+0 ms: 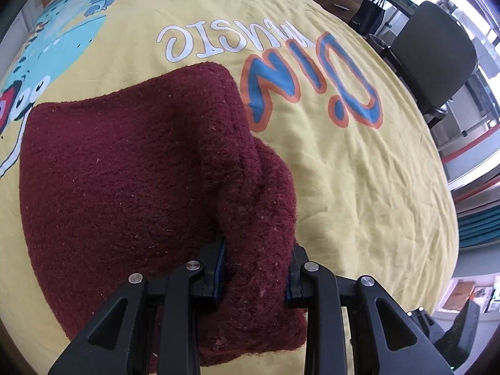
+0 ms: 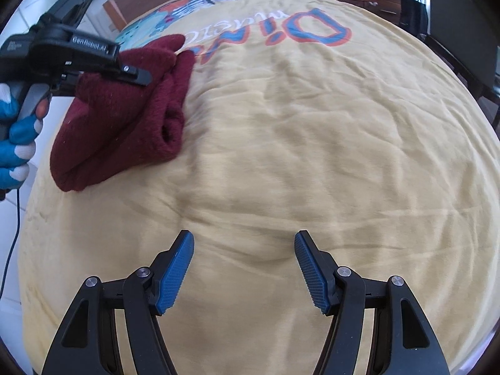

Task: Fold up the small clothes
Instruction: 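Lift the held side and fold it across the sweater with the left tool, then open the left tool to release the folded side and raise it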

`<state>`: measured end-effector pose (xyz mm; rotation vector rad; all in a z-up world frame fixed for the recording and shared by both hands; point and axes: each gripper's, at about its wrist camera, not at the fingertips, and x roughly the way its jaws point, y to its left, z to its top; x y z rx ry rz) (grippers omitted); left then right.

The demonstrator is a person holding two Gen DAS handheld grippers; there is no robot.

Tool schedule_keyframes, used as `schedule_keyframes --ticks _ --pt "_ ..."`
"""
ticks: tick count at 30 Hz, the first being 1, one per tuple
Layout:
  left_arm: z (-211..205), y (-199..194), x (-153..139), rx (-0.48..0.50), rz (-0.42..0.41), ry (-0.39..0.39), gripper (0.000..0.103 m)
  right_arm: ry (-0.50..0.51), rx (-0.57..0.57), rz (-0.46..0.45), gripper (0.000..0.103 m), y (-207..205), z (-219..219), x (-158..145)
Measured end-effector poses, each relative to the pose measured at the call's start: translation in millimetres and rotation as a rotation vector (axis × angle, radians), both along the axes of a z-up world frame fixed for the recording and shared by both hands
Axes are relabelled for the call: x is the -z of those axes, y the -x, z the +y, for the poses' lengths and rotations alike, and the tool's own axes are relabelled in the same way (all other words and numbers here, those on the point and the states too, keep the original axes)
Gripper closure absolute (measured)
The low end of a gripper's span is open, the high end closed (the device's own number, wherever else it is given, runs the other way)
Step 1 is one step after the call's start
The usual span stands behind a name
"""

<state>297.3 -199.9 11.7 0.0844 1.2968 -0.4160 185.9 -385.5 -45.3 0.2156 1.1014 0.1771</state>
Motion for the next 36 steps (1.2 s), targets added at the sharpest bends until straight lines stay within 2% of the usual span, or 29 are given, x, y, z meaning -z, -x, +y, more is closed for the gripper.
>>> schedule_keyframes --ticks 13,16,21,29,36 --pt "-19 -1 12 0.027 -0.029 -0.095 0.076 -0.027 0.124 -0.025 0.035 10 -63 -4" --pt "-26 3 12 0.026 -0.045 -0.116 0.070 -0.042 0.152 -0.020 0.035 11 -77 -4" --pt "-38 10 12 0.034 -0.073 -0.141 0.050 -0.045 0.203 -0.014 0.034 16 -102 -5" --pt "-51 17 18 0.072 -0.105 -0.183 0.032 -0.023 0.264 -0.004 0.034 31 -134 -4" --pt "-59 26 14 0.082 -0.160 -0.232 0.031 -0.023 0.278 0.006 0.034 35 -139 0"
